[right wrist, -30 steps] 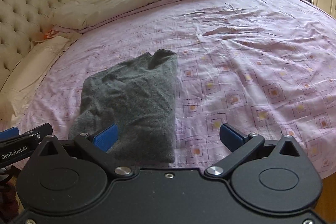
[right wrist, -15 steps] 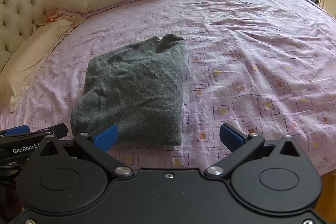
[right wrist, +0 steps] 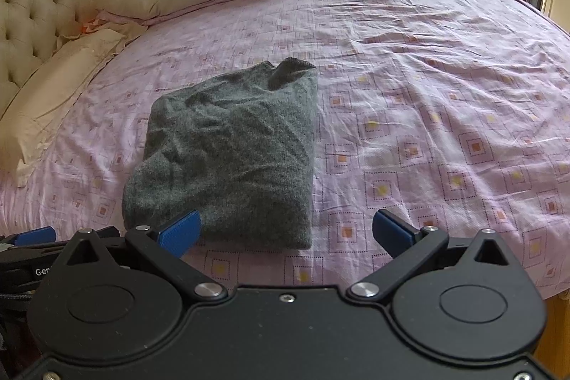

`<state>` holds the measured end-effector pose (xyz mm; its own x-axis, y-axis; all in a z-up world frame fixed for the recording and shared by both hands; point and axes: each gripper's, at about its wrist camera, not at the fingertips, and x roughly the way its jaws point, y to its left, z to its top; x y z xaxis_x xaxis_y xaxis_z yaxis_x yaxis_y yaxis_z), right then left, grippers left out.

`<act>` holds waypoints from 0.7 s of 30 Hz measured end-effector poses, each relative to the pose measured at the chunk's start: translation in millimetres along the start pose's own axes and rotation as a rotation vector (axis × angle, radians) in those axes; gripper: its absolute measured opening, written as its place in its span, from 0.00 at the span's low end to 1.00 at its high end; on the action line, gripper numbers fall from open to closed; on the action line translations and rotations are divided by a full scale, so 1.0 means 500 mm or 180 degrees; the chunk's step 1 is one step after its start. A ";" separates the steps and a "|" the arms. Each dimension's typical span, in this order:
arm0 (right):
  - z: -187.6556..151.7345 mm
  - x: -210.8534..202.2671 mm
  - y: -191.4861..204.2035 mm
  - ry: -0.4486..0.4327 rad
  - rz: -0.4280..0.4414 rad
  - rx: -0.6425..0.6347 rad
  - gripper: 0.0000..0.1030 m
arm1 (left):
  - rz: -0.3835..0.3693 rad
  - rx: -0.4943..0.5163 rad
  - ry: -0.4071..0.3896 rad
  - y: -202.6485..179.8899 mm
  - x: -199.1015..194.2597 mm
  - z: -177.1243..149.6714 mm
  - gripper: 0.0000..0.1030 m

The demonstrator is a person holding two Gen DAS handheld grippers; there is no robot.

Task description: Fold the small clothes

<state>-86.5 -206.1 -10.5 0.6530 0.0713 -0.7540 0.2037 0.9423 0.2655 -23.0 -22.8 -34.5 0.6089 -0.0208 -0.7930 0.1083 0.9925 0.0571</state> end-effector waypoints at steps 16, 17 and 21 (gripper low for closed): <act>-0.005 0.014 0.004 0.0040 0.0011 -0.0006 1.00 | 0.0016 0.0010 -0.0009 0.001 0.002 0.003 0.99; -0.005 0.015 0.004 0.0044 0.0017 -0.0002 1.00 | 0.0016 0.0010 -0.0009 0.001 0.002 0.004 0.99; -0.005 0.017 0.004 0.0049 0.0043 0.0014 1.00 | 0.0018 0.0014 -0.0011 0.001 0.003 0.004 0.99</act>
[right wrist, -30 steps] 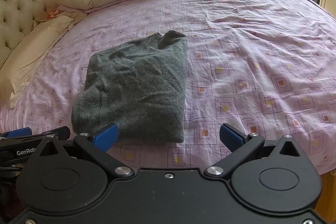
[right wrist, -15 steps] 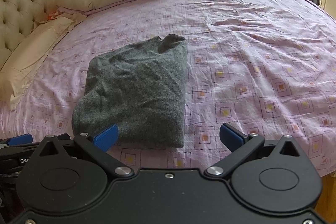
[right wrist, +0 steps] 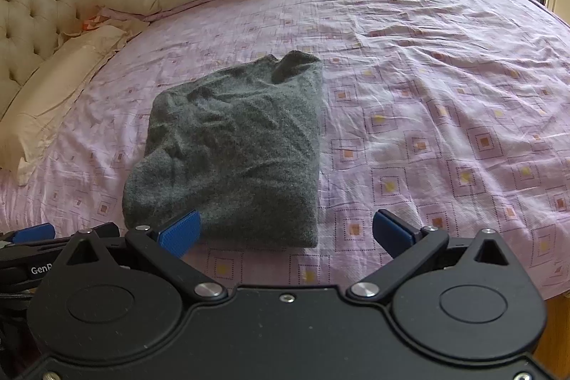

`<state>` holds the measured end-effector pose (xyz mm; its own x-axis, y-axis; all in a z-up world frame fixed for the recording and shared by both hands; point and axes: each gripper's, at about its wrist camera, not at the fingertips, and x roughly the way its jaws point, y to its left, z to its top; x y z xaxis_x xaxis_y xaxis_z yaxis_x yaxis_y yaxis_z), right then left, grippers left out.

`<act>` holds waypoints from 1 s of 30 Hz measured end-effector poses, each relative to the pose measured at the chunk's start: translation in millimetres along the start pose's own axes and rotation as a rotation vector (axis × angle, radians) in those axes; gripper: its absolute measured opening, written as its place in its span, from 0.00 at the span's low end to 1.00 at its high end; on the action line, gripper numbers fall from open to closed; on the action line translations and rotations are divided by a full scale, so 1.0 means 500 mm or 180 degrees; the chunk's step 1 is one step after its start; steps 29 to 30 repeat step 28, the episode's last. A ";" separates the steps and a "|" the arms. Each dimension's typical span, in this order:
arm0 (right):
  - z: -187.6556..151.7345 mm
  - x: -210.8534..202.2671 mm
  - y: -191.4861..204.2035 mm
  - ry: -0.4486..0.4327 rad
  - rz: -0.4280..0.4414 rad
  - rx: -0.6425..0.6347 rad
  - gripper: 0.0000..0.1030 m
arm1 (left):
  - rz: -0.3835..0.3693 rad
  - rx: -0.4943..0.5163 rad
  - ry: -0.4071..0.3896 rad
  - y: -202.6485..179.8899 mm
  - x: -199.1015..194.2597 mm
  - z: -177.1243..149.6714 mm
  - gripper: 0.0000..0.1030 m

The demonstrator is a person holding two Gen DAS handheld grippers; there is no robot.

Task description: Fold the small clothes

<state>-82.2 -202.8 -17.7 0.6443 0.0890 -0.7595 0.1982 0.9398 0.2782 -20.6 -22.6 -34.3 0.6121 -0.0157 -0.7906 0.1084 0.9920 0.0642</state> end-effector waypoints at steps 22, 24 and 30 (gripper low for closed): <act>0.009 0.015 -0.005 0.0036 0.0085 0.0063 1.00 | 0.0014 0.0063 -0.0005 -0.010 0.005 0.007 0.99; 0.010 0.017 -0.006 0.0037 0.0088 0.0069 1.00 | 0.0014 0.0072 -0.0004 -0.012 0.007 0.009 0.99; 0.013 0.020 -0.007 0.0040 0.0095 0.0080 1.00 | 0.0025 0.0089 -0.0021 -0.015 0.008 0.012 0.99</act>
